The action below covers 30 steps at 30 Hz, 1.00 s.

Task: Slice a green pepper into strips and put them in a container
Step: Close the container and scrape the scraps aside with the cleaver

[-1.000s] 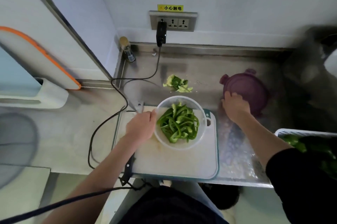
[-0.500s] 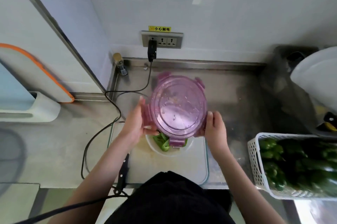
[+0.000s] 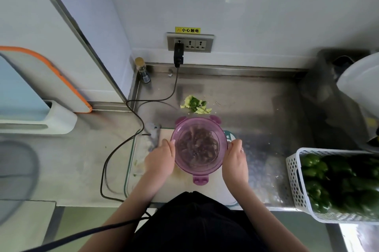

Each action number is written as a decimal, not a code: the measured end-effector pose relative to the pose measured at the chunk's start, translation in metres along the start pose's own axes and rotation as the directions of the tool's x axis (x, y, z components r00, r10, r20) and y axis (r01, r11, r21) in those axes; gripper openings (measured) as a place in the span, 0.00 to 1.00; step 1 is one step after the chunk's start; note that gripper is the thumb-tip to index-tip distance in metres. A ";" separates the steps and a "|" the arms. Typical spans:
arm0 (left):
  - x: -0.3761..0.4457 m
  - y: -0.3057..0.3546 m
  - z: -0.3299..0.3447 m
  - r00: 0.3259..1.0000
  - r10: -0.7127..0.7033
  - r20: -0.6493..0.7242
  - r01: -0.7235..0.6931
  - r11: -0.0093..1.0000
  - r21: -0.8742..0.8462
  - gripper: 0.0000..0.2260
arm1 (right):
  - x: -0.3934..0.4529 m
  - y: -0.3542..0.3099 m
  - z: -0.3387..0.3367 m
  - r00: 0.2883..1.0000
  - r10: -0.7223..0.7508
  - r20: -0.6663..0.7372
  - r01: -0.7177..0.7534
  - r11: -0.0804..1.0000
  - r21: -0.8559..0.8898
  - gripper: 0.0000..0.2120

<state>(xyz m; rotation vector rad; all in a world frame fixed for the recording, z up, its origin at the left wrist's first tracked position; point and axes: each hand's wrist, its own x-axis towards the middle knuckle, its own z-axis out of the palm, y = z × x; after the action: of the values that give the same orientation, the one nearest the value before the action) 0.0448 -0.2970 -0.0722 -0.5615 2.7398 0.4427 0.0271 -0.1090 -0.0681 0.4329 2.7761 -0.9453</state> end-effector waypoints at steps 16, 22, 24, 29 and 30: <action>0.048 0.027 0.014 0.933 0.300 -0.199 -0.305 0.952 0.004 0.29 | 0.054 -0.042 0.033 0.904 -0.378 0.198 0.427 0.805 -0.412 0.36; 0.044 0.034 0.013 0.926 0.265 -0.268 -0.293 0.953 -0.070 0.22 | 0.050 -0.045 0.030 0.955 -0.256 0.149 0.291 0.902 -0.320 0.26; 0.043 0.036 0.011 0.930 0.256 -0.264 -0.283 0.956 -0.072 0.21 | 0.049 -0.047 0.028 0.965 -0.233 0.123 0.259 0.922 -0.286 0.22; 0.046 0.035 0.010 0.936 0.254 -0.243 -0.271 0.962 -0.037 0.19 | 0.052 -0.047 0.028 0.965 -0.241 0.108 0.263 0.902 -0.343 0.19; 0.046 0.036 0.010 0.938 0.249 -0.241 -0.264 0.964 -0.035 0.17 | 0.053 -0.048 0.029 0.964 -0.242 0.108 0.265 0.894 -0.363 0.19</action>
<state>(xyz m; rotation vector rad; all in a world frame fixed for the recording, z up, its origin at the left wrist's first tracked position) -0.0082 -0.2772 -0.0891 -0.2855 3.0524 0.5647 -0.0367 -0.1515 -0.0774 -0.0190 2.9078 -0.4349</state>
